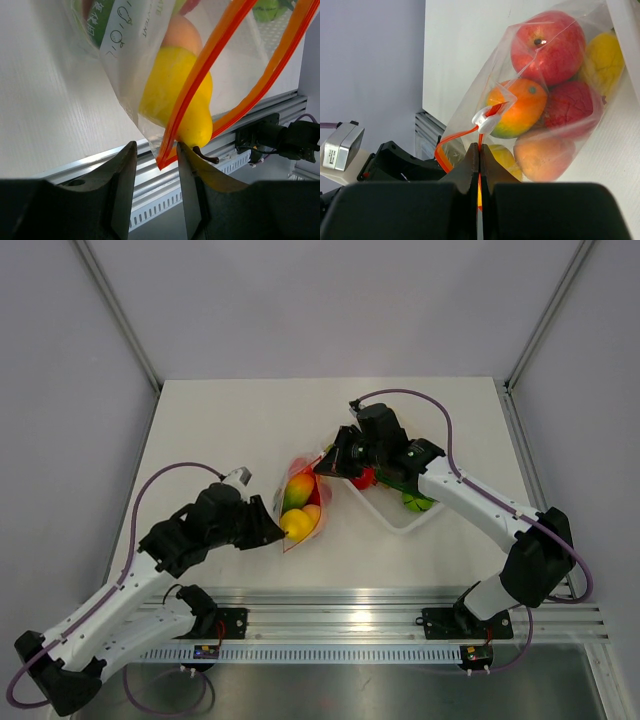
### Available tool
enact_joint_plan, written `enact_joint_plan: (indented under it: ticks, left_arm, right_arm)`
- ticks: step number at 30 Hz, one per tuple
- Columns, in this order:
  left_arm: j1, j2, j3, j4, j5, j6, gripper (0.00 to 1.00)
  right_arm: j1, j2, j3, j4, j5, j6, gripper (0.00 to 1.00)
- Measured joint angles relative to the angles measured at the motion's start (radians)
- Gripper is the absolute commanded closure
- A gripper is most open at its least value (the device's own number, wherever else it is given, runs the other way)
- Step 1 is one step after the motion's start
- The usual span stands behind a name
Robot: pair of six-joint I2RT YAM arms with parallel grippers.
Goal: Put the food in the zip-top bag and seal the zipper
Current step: Adjust the zipper food storage bag at the center of the board.
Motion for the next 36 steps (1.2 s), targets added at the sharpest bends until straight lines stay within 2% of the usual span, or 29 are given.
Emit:
enact_joint_plan:
  ticks: [13,15,17,19,20,21,23,25,26,27,29,31,36]
  left_arm:
    - [-0.061,0.071,0.0,0.011,-0.003,0.022,0.62]
    - [-0.069,0.079,0.0,0.013,-0.01,0.021,0.64]
    - [-0.072,0.087,0.0,0.015,-0.022,0.018,0.69]
    - [-0.074,0.098,0.0,0.019,-0.033,0.01,0.8]
    - [-0.074,0.103,0.0,0.022,-0.041,0.006,0.87]
    - [-0.075,0.11,0.001,0.022,-0.051,0.004,1.0]
    - [-0.075,0.119,0.014,0.005,-0.076,0.002,1.0]
    - [-0.075,0.124,0.052,-0.021,-0.098,0.01,1.0]
    - [-0.075,0.126,0.084,-0.037,-0.107,0.014,1.0]
    - [-0.074,0.129,0.117,-0.047,-0.11,0.019,1.0]
    - [-0.068,0.141,0.198,-0.065,-0.111,0.032,1.0]
    - [-0.056,0.167,0.271,-0.073,-0.106,0.049,1.0]
    - [0.0,0.245,0.331,-0.07,-0.049,0.087,1.0]
  right_arm:
    - [0.0,0.0,0.002,0.0,0.0,0.006,1.0]
    - [0.0,0.0,0.002,0.0,-0.001,0.007,1.0]
    - [0.0,0.0,0.002,0.001,-0.001,0.008,1.0]
    - [0.0,0.0,0.002,0.001,-0.001,0.01,1.0]
    - [0.0,0.0,0.002,0.001,-0.001,0.011,1.0]
    - [0.0,0.0,0.002,0.001,-0.001,0.011,1.0]
    - [0.0,0.0,0.002,0.0,0.0,0.008,1.0]
    - [0.0,0.0,0.003,-0.01,0.002,-0.001,0.92]
    - [0.0,0.0,0.01,-0.025,0.005,-0.011,0.83]
    - [0.0,0.0,0.019,-0.046,0.013,-0.028,0.61]
    - [0.0,0.0,0.048,-0.092,0.035,-0.06,0.46]
    - [0.0,0.0,0.091,-0.146,0.068,-0.111,0.41]
    - [0.033,-0.027,0.187,-0.269,0.23,-0.228,0.42]
